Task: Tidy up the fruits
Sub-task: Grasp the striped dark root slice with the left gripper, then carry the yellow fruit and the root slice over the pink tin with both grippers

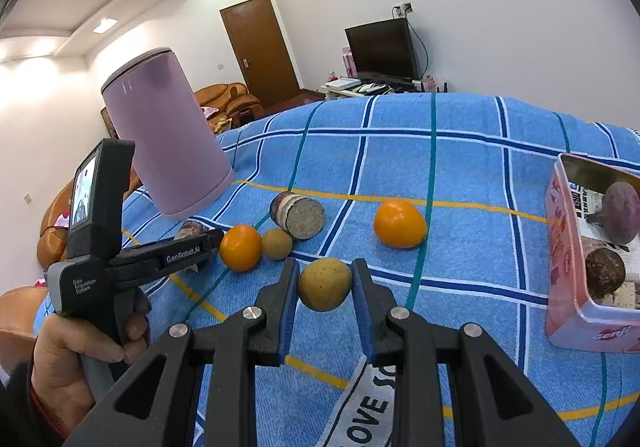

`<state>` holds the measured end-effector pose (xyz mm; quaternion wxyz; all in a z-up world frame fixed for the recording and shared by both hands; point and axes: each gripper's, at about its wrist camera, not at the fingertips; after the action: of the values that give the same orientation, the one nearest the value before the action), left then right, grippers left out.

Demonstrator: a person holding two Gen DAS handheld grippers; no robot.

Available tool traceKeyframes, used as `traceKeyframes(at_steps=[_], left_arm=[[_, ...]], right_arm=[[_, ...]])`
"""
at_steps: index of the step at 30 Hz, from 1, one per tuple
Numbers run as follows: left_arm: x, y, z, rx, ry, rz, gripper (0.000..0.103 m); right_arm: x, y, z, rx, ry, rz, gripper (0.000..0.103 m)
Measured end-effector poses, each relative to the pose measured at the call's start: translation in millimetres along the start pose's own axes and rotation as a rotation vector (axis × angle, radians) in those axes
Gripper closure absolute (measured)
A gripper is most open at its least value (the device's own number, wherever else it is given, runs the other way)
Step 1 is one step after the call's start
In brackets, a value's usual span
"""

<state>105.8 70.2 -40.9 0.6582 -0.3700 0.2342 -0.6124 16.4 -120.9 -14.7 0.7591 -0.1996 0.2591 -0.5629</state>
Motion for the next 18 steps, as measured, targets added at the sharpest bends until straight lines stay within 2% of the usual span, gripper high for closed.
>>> traceKeyframes(at_steps=[2, 6, 12, 13, 18], left_arm=[[-4.0, -3.1, -0.5, 0.015, -0.021, -0.009, 0.060], [-7.7, -23.0, -2.8, 0.117, -0.063, -0.047, 0.060], [6.0, -68.7, -11.6, 0.375, -0.037, -0.171, 0.060], [10.7, -72.5, -12.0, 0.399, -0.027, -0.189, 0.060], [32.4, -82.1, -23.8, 0.424, 0.036, -0.258, 0.060]], right_arm=[[-0.6, -2.5, 0.6, 0.015, -0.010, -0.015, 0.075], [-2.2, -9.1, 2.4, 0.054, -0.038, -0.048, 0.075], [-3.8, -28.0, 7.3, 0.159, -0.058, -0.052, 0.075], [-4.2, -32.5, 8.4, 0.185, -0.064, -0.052, 0.075], [0.1, -43.2, 12.7, 0.247, -0.055, -0.055, 0.075]])
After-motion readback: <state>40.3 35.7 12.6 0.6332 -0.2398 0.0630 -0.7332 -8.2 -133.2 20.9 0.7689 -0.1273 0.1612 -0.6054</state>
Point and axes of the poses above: each gripper's, at about its wrist camera, not at the fingertips, and y roughly the way its jaws point, x to its right, z to its top, and after that the axes turned 5 degrees about -y, right-handed
